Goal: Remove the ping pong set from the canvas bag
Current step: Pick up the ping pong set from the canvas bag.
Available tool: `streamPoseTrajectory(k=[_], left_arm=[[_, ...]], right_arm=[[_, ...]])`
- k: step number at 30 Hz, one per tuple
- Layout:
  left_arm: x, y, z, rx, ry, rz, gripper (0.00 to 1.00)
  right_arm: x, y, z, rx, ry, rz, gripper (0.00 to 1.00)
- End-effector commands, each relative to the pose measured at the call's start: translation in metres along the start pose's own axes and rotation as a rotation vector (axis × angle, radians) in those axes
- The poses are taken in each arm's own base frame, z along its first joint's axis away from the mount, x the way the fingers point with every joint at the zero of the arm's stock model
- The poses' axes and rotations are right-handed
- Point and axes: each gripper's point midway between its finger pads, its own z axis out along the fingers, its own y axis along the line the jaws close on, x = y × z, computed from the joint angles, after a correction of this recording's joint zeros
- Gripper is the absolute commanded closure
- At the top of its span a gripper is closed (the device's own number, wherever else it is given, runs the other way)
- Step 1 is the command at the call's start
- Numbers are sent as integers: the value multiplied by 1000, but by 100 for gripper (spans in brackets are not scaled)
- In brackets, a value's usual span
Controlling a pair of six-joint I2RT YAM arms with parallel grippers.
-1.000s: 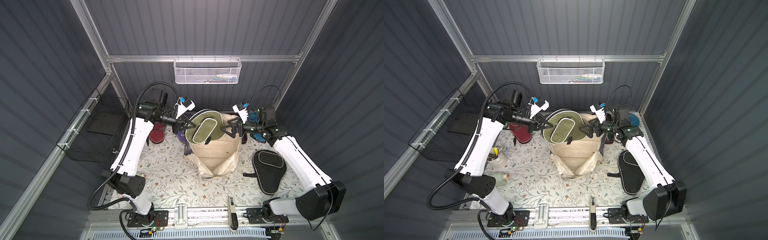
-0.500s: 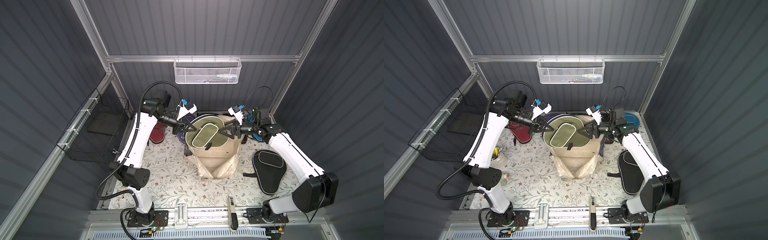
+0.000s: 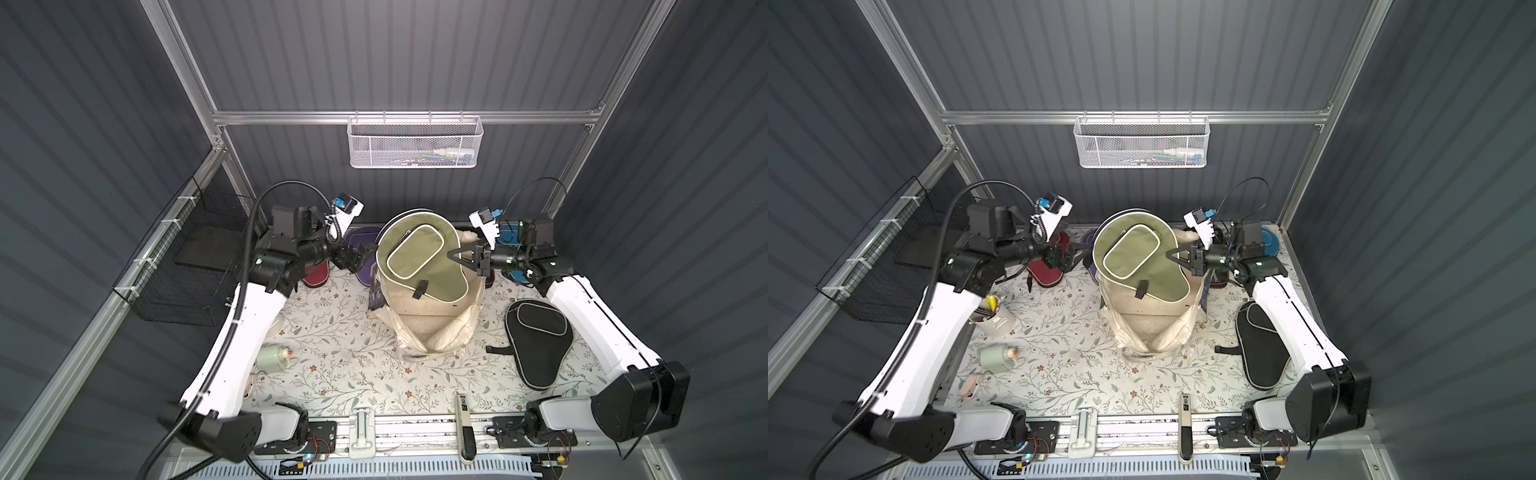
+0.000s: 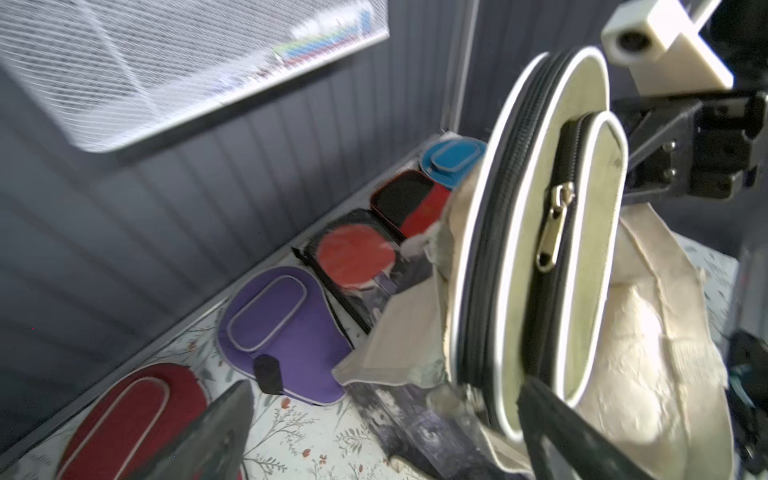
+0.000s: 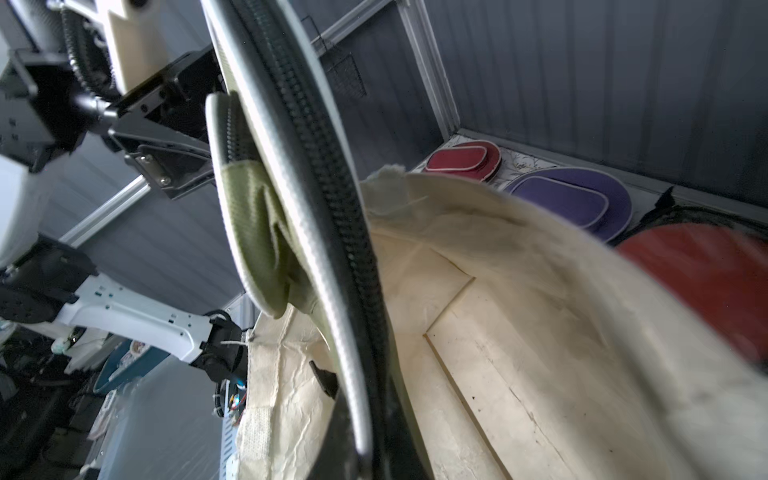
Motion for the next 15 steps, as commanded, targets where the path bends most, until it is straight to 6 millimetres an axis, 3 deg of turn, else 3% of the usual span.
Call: streamPoseTrajectory(k=[1, 4, 8, 15], left_arm=[[-25, 13, -15, -91, -166, -124, 0], [-7, -12, 6, 91, -160, -205, 0], [2, -39, 39, 296, -197, -306, 0], [11, -68, 78, 410, -172, -324, 0]], right_arm=[[-41, 16, -11, -49, -139, 25, 100], [-61, 24, -15, -84, -210, 56, 100], [-79, 27, -16, -131, -305, 95, 100], [-80, 20, -6, -201, -335, 165, 100]])
